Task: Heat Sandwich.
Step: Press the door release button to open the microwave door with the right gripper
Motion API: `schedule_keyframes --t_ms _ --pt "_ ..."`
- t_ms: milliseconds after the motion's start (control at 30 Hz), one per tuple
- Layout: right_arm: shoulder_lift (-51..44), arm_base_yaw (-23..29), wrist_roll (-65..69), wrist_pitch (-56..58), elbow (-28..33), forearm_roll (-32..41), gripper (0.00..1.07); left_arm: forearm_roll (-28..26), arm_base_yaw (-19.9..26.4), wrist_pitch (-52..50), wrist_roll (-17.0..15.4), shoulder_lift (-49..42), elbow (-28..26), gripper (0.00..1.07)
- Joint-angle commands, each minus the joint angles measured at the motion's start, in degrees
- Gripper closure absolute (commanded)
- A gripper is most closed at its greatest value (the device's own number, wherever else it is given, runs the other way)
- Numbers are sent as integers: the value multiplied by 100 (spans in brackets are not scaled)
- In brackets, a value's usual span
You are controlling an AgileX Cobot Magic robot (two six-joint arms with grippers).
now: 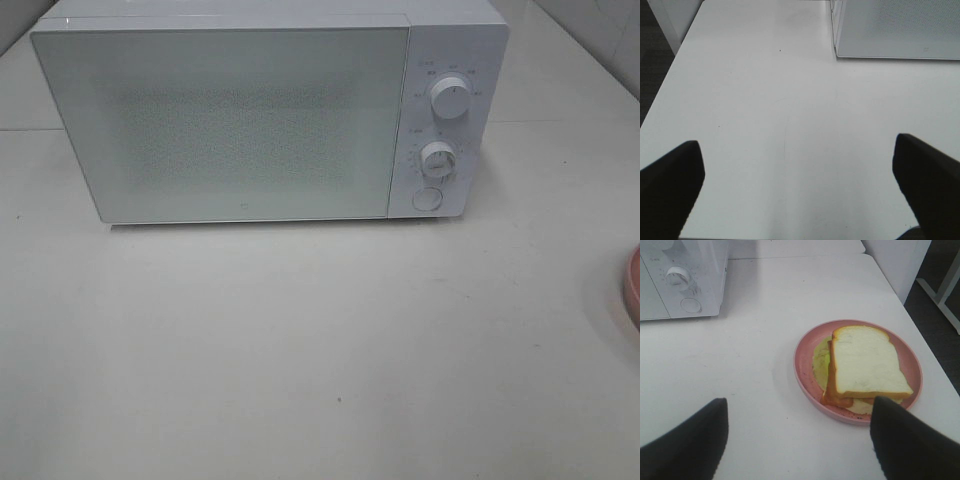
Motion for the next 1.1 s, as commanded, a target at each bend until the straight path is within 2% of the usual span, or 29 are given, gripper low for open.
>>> schedule_keyframes --t_ms 33,600,767,1100 --pt "-166 -11 0 -11 0 -40 32 6 11 -86 -6 -97 6 9" --pt "-149 -11 0 -57 -57 52 32 6 11 -86 -6 -97 6 9" --pt "155 -11 0 -183 -269 109 32 6 11 -86 -6 -97 6 9" --pt "848 -11 0 -957 -264 115 32 6 11 -86 -6 -97 6 9"
